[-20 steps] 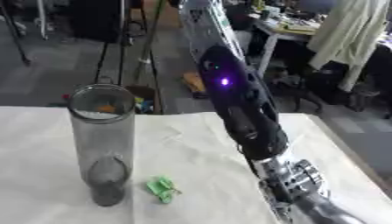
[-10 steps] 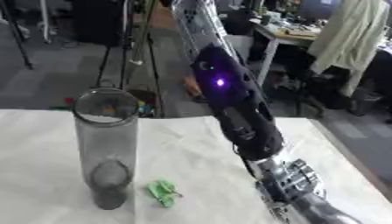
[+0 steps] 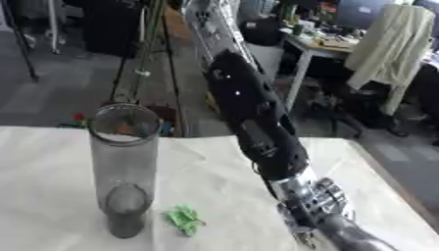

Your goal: Arrange flowers into the vase.

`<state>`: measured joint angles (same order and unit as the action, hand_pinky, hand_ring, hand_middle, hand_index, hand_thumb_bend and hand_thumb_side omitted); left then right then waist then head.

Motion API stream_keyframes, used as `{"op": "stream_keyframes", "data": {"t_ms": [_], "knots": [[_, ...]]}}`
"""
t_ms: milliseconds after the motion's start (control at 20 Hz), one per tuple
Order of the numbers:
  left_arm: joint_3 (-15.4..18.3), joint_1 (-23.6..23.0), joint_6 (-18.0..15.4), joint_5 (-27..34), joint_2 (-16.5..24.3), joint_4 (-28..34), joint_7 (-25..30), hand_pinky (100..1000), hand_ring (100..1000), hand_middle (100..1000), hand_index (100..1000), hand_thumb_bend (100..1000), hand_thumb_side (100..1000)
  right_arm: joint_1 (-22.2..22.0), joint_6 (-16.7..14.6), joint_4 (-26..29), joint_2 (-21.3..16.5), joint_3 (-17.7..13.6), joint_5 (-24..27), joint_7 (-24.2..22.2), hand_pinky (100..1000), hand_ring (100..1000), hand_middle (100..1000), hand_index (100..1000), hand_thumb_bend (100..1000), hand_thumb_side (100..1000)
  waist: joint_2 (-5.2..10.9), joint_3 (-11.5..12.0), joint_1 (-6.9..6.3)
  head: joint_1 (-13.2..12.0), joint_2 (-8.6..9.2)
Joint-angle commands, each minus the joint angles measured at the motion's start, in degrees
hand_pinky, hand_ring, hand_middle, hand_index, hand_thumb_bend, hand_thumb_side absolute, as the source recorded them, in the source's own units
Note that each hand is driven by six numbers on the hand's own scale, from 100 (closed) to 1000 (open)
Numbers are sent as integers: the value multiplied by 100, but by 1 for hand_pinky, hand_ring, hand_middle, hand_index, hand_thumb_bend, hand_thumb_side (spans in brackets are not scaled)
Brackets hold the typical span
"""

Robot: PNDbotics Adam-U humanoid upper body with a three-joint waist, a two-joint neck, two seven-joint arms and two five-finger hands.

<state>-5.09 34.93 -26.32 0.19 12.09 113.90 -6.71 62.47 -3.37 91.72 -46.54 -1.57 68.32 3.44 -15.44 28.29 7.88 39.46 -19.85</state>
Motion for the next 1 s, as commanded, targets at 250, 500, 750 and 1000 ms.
{"op": "stream_keyframes", "data": {"t_ms": [250, 500, 750, 1000], "knots": [[-8, 142, 30, 79, 28, 70, 26, 805, 843, 842, 903, 100, 907, -222, 343, 115, -271, -145, 99, 122, 100, 100, 100, 100, 100, 674, 166, 18, 3, 19, -28], [-9, 167, 45, 104, 18, 70, 31, 805, 843, 841, 903, 100, 910, -282, 565, 123, -195, -152, -14, 153, 100, 100, 100, 100, 100, 688, 176, 15, 39, 44, -31], [-16, 208, 61, 131, -2, 70, 34, 805, 843, 841, 903, 100, 912, -312, 695, 70, -94, -193, -53, 139, 100, 100, 100, 100, 100, 690, 173, 35, 69, 83, -11], [-22, 214, 76, 135, -4, 70, 49, 806, 843, 841, 903, 100, 914, -325, 572, 80, -131, -247, 17, 120, 100, 100, 100, 100, 100, 691, 165, 36, 108, 117, 24]]}}
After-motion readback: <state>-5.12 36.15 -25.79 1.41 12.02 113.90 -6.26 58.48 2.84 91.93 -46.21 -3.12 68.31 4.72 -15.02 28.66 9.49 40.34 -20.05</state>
